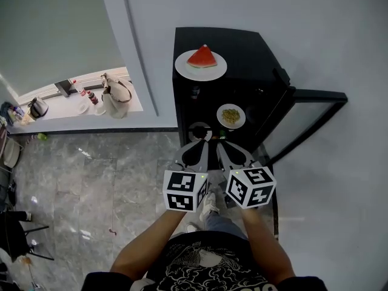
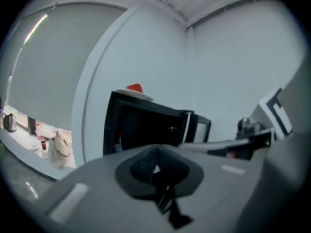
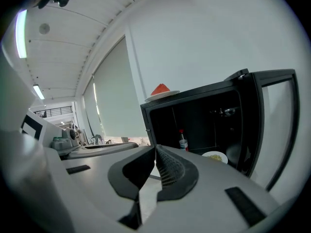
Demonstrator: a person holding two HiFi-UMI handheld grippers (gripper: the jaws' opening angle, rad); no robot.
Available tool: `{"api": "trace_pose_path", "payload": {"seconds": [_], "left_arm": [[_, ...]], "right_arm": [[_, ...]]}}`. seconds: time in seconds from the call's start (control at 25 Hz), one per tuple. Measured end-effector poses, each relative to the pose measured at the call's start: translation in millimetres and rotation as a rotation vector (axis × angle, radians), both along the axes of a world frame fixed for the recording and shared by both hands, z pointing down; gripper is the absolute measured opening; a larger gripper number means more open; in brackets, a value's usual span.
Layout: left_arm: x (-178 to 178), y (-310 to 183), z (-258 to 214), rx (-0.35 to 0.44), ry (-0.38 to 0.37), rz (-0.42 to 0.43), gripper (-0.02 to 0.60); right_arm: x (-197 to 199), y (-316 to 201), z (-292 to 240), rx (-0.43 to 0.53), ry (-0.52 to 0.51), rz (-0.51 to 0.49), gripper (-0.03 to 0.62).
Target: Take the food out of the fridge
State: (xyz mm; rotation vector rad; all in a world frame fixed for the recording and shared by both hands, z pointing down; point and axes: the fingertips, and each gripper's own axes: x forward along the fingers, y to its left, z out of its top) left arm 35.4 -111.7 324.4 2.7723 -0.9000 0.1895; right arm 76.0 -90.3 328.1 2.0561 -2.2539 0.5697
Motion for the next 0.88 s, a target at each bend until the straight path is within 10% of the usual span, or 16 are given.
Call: {"api": "trace_pose_path", "payload": {"seconds": [0.88], "left_arm": [[111.4,-53.6,78.3,-0.084,-0.02,0.06,0.002]], "right_arm": [[152.9,-52.3,152.7,0.042,-0.766,0.302,0.009]]}}
